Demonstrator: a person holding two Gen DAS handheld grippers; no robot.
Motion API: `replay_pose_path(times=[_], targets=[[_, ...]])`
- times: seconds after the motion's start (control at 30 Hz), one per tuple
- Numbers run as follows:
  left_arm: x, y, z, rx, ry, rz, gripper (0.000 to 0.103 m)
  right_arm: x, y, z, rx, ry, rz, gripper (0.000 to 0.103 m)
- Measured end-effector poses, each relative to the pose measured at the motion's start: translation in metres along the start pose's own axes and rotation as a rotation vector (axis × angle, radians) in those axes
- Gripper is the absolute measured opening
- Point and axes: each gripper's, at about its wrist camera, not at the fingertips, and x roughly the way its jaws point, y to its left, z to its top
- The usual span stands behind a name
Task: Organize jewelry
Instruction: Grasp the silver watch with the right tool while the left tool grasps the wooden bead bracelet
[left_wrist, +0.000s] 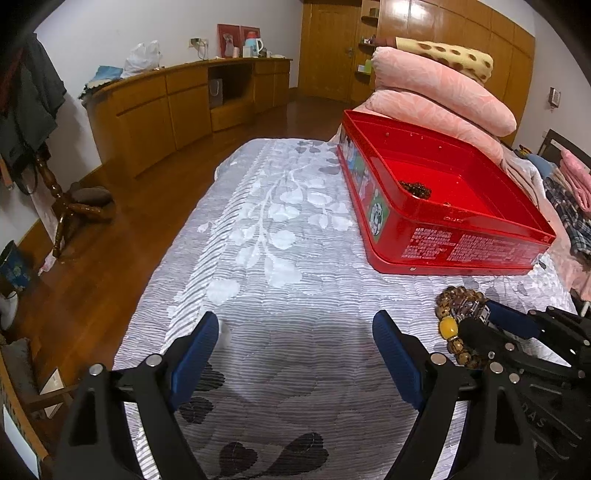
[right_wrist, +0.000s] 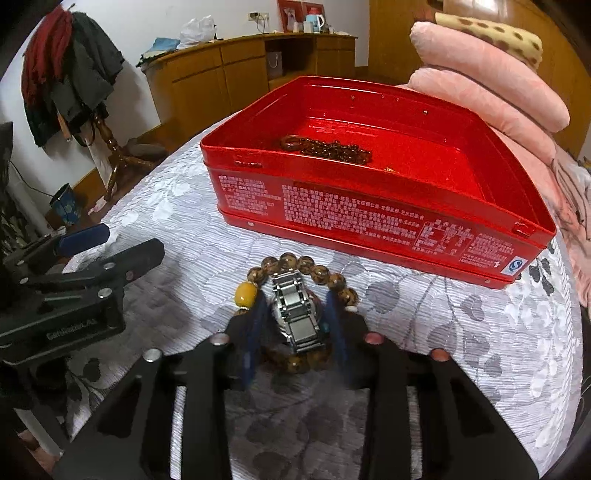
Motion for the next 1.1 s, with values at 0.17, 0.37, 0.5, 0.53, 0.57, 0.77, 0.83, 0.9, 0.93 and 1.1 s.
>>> replay_pose_path(times=[0.17, 0.37, 0.5, 0.53, 0.57, 0.77, 0.83, 0.9, 0.93, 1.1], targets=[[0.001, 0.001, 0.000, -0.005, 0.005, 0.005, 0.084, 0.000, 0.003, -0.002, -0.001, -0.014, -0.006, 0.029], [0.000, -0.001, -0.001, 0.004, 0.001, 0.008, 0.084, -0.017, -0.006, -0.002, 0.035, -0.057, 0.019, 0.029], [-0.002, -0.008, -0.001, 0.018, -0.003, -0.004, 0.084, -0.037, -0.018, -0.003, 0.060, -0.091, 0.024, 0.029], [-0.002, -0.010, -0.002, 0.021, -0.003, -0.007, 0.084, -0.040, -0.020, -0.002, 0.065, -0.096, 0.022, 0.029], [-0.003, -0.012, -0.002, 0.025, -0.002, -0.012, 0.084, -0.045, -0.024, -0.003, 0.073, -0.102, 0.018, 0.029], [-0.003, -0.035, -0.003, 0.062, 0.009, -0.055, 0.084, -0.059, -0.045, -0.014, 0.122, -0.110, -0.016, 0.029], [-0.002, -0.044, -0.003, 0.081, 0.012, -0.059, 0.083, -0.061, -0.051, -0.019, 0.135, -0.107, -0.024, 0.029], [0.001, -0.053, -0.002, 0.102, 0.016, -0.056, 0.082, -0.061, -0.056, -0.025, 0.146, -0.101, -0.033, 0.029], [0.002, -0.056, -0.001, 0.107, 0.021, -0.057, 0.081, -0.060, -0.058, -0.026, 0.151, -0.098, -0.035, 0.029], [0.012, -0.070, 0.001, 0.135, 0.055, -0.078, 0.079, -0.058, -0.063, -0.033, 0.168, -0.089, -0.031, 0.028]])
